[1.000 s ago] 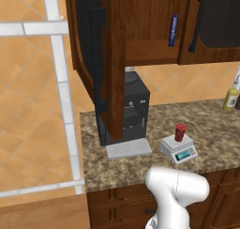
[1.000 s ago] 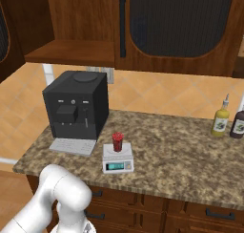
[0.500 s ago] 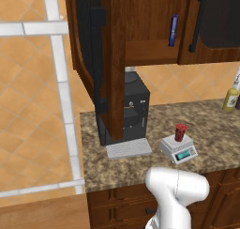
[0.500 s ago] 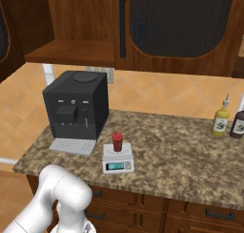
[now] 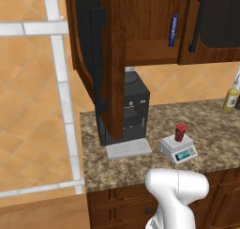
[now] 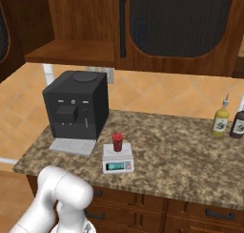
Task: Pick the yogurt and place it on the digital scale for weighing, and close the cabinet.
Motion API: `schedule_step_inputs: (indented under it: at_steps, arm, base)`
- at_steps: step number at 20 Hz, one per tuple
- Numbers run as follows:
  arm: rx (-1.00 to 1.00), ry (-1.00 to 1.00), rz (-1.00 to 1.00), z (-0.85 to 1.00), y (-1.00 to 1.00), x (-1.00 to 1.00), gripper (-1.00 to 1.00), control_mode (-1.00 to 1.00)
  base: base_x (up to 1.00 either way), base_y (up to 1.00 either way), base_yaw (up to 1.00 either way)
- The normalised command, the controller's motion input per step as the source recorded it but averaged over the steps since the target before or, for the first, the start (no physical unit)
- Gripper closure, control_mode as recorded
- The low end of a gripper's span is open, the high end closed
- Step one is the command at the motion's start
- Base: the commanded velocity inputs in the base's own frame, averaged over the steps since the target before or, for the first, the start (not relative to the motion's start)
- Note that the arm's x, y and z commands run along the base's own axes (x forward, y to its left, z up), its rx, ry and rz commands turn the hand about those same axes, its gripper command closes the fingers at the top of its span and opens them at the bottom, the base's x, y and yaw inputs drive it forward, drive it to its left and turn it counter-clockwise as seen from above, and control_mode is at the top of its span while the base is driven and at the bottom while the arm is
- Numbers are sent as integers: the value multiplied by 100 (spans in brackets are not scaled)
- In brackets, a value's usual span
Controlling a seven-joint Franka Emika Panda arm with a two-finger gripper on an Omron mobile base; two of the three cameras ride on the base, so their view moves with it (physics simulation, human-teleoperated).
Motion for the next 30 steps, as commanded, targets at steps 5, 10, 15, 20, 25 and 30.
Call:
schedule_step_inputs:
  at_steps: [5,10,15,20,25,30]
  arm:
    - [0,-18,-25,0,100,4,-100,-100]
    - [0,-18,-29,0,100,1,-100,-100]
    - [-4,-14,-28,20,100,37,-100,-100]
    - [-8,12,-13,4,85,94,-100,-100]
    - [-1,0,0,0,9,100,-100,-100]
    - [0,-1,0,-6,-23,100,-100,-100]
  base:
    - [0,0,0]
    - [0,0,0]
    - [0,0,0]
    - [0,0,0]
    - [0,0,0]
    - [0,0,0]
